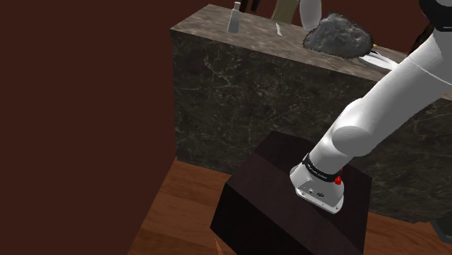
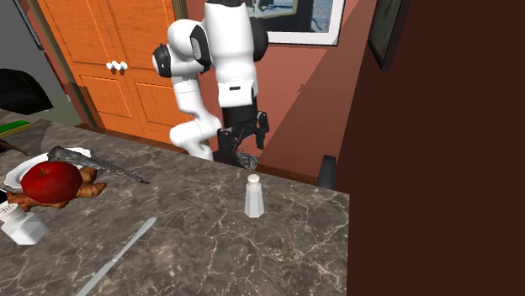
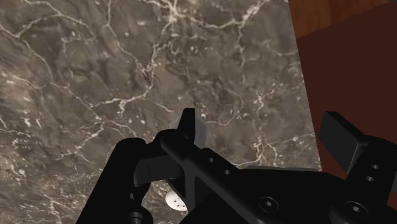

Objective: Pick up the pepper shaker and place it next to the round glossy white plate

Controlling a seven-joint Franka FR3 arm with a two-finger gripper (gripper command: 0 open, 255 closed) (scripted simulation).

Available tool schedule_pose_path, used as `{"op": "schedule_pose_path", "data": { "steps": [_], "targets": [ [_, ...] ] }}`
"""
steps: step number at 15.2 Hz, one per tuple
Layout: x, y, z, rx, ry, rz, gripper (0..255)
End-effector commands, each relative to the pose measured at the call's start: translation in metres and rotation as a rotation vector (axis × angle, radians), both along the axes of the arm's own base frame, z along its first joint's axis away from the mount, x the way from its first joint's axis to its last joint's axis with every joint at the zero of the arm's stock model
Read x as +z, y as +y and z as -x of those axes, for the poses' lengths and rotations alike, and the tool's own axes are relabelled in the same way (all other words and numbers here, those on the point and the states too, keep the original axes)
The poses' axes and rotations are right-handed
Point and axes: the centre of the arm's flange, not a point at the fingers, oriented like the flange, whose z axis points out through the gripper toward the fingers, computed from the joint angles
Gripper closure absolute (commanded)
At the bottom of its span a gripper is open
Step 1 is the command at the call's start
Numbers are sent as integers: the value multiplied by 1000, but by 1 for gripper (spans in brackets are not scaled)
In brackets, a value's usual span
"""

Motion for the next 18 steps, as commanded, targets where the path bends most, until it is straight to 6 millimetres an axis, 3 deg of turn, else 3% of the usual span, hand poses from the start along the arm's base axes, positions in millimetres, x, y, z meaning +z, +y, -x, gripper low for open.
{"op": "schedule_pose_path", "data": {
  "steps": [1, 6, 14, 18],
  "targets": [
    [3, -15, -20, 2, -1, 1, 0],
    [12, -52, -74, 6, -2, 0, 0],
    [-27, -52, -79, 6, -2, 0, 0],
    [-27, -52, -79, 6, -2, 0, 0]
  ]
}}
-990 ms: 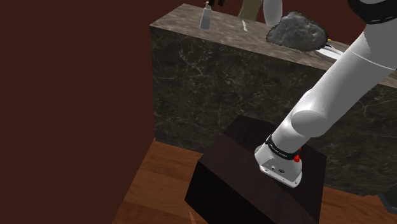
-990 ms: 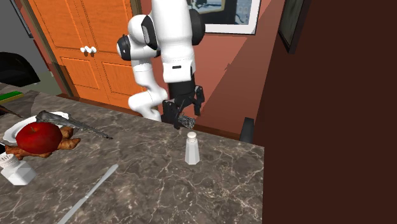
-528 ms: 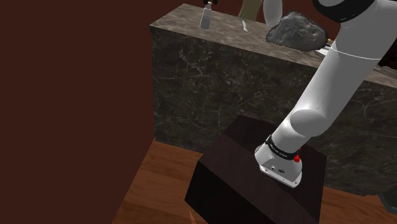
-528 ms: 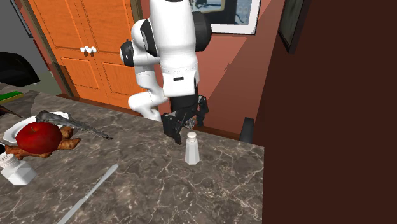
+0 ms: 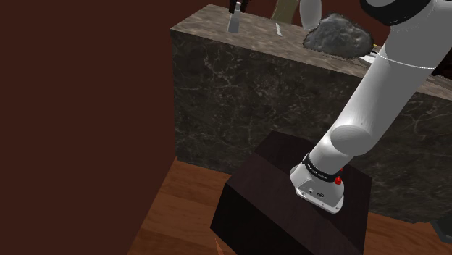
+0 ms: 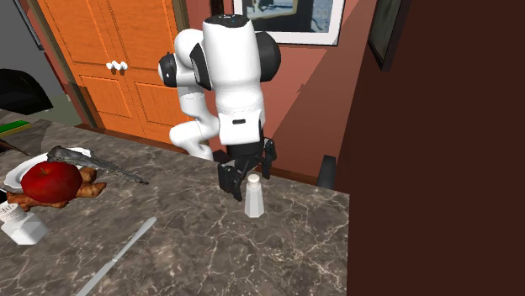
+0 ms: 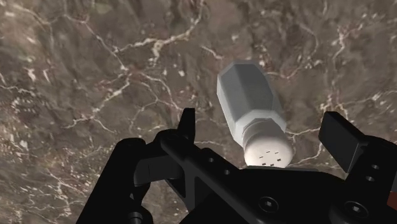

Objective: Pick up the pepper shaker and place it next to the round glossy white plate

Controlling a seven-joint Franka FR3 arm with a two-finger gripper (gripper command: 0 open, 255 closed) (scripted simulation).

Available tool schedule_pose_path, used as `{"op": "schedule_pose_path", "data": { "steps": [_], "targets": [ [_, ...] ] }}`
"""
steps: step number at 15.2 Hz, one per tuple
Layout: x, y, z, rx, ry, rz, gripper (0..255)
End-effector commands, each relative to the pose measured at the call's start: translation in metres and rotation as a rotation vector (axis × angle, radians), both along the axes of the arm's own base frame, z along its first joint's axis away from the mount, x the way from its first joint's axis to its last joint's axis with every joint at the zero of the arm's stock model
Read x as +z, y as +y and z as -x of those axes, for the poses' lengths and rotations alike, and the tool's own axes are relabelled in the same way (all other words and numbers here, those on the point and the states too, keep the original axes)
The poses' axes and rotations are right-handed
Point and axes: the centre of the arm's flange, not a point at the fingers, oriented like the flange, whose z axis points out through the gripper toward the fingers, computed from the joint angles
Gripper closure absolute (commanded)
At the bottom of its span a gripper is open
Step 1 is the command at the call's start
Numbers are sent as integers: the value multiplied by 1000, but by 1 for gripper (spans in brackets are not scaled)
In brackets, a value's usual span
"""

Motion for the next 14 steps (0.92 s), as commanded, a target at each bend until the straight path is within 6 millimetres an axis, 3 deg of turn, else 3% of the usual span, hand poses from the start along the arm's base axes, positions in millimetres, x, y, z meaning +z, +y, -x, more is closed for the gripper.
{"op": "schedule_pose_path", "data": {
  "steps": [1, 4, 5, 14],
  "targets": [
    [0, 0, 0, 0, 0, 0, 0],
    [0, 0, 0, 0, 0, 0, 0],
    [0, 0, 0, 0, 0, 0, 255],
    [0, 0, 0, 0, 0, 0, 255]
  ]
}}
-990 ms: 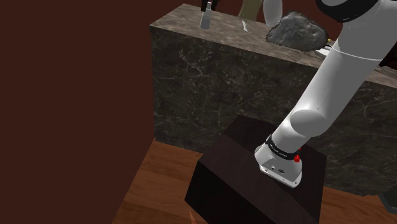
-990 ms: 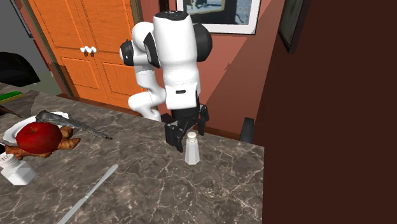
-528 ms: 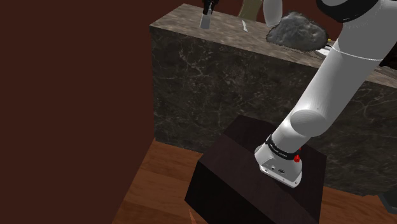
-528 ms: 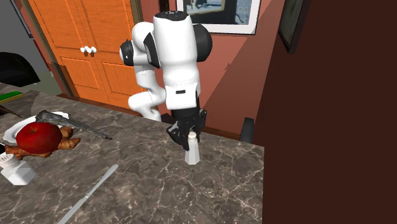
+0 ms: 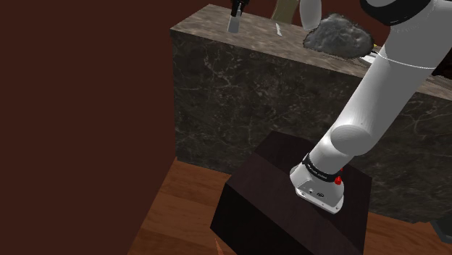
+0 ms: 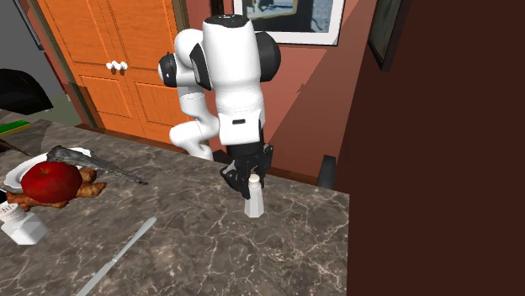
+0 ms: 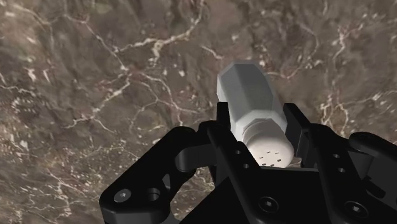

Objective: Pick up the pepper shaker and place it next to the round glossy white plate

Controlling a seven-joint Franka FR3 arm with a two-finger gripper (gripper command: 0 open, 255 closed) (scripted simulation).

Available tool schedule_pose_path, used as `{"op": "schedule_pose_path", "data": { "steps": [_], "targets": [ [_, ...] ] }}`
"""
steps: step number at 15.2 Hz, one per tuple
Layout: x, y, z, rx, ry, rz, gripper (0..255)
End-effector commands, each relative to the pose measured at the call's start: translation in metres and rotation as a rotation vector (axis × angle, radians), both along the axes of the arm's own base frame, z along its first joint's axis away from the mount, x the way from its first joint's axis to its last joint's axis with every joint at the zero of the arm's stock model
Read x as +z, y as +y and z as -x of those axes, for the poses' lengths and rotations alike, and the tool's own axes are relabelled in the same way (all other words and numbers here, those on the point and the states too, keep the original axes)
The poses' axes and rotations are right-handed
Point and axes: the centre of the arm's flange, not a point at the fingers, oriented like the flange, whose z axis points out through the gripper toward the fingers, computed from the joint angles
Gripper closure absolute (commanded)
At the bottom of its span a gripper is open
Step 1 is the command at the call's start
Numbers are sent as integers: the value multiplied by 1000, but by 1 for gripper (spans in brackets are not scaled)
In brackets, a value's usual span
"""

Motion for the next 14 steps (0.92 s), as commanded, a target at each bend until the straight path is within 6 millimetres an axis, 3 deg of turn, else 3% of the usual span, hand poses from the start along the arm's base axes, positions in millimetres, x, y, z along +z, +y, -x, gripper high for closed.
{"op": "schedule_pose_path", "data": {
  "steps": [1, 14],
  "targets": [
    [5, 0, 0, 0, 0, 0, 255],
    [74, 0, 0, 0, 0, 0, 255]
  ]
}}
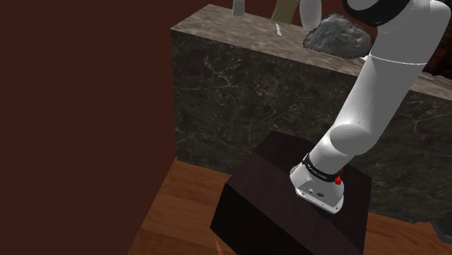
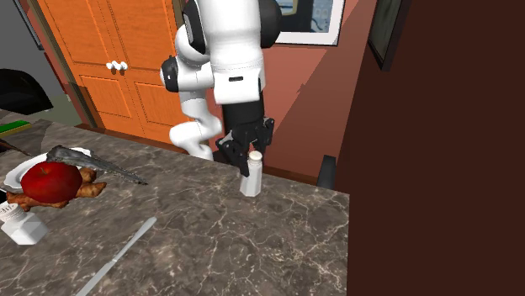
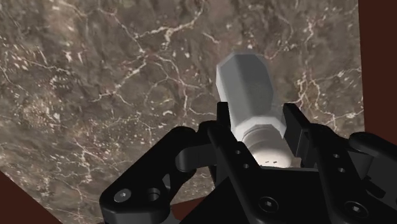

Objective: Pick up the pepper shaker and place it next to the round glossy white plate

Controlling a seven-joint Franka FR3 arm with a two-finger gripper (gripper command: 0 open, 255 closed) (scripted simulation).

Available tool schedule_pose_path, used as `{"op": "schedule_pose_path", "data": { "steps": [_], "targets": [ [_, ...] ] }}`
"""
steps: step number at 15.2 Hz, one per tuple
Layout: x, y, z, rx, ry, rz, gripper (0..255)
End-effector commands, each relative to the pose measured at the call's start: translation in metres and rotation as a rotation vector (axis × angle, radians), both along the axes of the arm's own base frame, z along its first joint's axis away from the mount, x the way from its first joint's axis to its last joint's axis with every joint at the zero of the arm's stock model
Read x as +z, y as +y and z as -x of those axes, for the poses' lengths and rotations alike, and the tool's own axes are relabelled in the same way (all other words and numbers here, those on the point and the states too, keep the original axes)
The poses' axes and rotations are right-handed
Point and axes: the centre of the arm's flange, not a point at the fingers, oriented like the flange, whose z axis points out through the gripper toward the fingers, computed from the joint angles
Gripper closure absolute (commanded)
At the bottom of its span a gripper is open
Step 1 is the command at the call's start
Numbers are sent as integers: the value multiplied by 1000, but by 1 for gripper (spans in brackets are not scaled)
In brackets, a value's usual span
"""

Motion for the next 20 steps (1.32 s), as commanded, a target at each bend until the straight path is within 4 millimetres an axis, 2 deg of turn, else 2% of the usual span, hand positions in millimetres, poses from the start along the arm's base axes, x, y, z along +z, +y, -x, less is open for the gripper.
{"op": "schedule_pose_path", "data": {
  "steps": [1, 3, 20],
  "targets": [
    [11, 0, 0, 0, 0, 0, 255],
    [18, 0, 0, 0, 0, 0, 255],
    [49, -61, 214, 0, 0, 0, 255]
  ]
}}
